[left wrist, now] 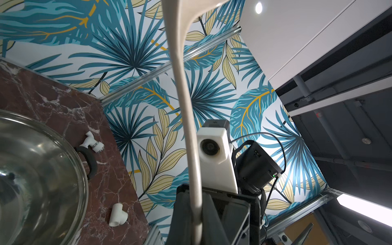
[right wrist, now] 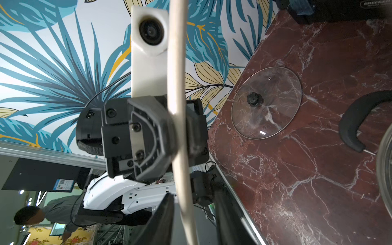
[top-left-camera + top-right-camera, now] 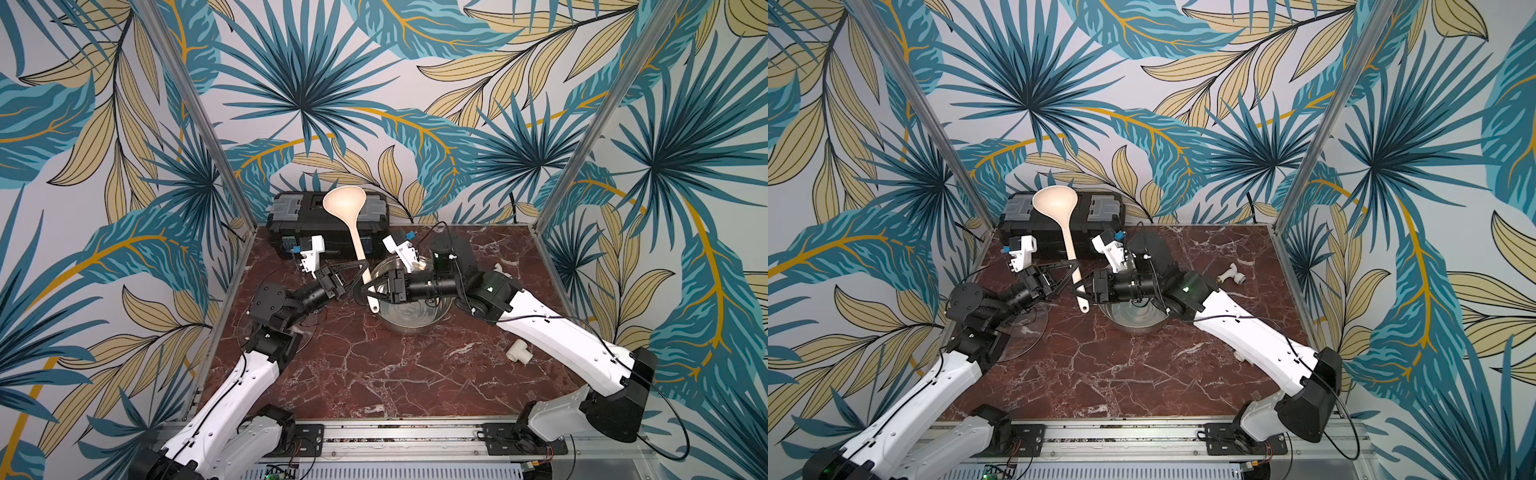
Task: Stir the soup with a spoon
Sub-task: Adjust the spoon.
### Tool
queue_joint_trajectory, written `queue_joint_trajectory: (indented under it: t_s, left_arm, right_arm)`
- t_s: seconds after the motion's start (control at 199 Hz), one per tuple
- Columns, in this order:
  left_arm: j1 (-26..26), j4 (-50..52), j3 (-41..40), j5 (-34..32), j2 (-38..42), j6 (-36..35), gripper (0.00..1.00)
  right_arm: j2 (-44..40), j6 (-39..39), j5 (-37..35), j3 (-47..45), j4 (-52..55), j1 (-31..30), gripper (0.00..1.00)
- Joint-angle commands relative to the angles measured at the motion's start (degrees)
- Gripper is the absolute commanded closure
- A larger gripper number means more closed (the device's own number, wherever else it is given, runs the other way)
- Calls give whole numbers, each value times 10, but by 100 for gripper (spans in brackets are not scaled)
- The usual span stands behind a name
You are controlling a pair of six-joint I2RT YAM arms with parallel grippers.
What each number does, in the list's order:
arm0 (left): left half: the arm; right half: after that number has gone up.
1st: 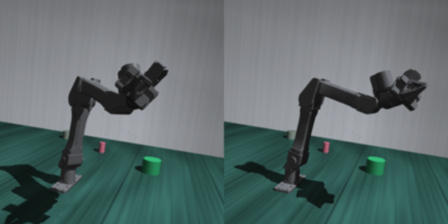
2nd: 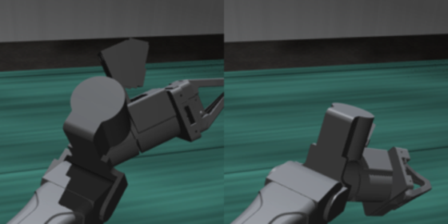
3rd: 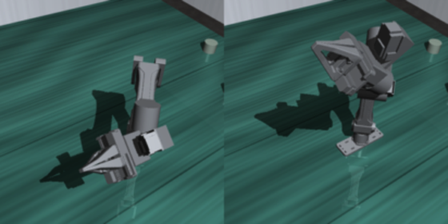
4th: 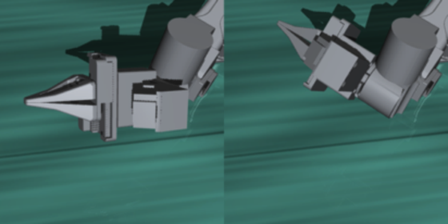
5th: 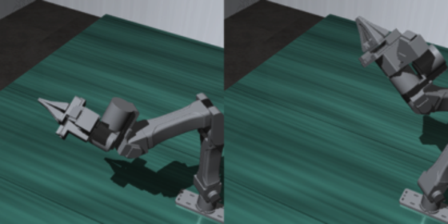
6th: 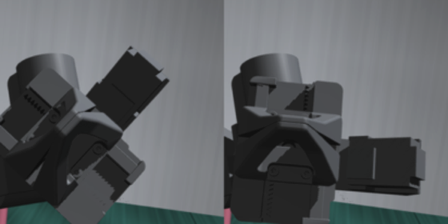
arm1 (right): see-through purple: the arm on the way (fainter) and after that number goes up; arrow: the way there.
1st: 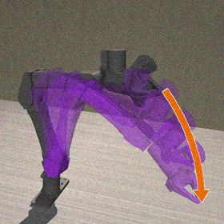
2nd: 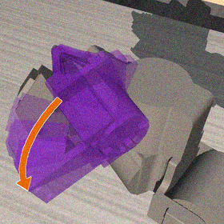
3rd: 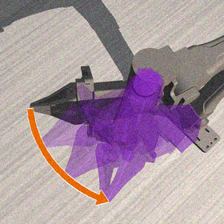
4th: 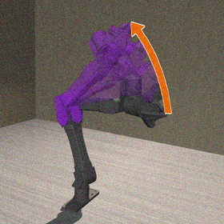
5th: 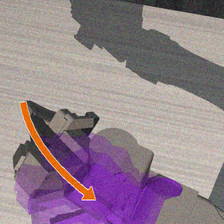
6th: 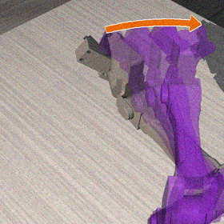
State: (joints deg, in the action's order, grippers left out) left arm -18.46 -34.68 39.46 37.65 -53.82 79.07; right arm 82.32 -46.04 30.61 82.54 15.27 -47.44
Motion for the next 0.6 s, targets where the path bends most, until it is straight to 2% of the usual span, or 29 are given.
queue_joint_trajectory:
  t_s: [0.0, 0.055, 0.231, 0.442, 0.597]
  left_arm:
    - [-2, -72, -18, -75, 5, 34, 100]
    - [-3, -88, -31, -115, 11, 54, 100]
    - [-12, -82, -71, -222, 49, 96, 100]
    - [-13, -49, -77, -258, 92, 106, 100]
    - [-14, -53, -81, -258, 99, 117, 100]
  right_arm:
    - [-32, -27, -48, -40, -94, -11, 48]
    - [-42, -31, -74, -56, -126, -19, 44]
    - [-48, -58, -115, -96, -250, -48, 44]
    - [-9, -85, -123, -73, -273, -58, 45]
    - [3, -89, -120, -55, -275, -59, 52]
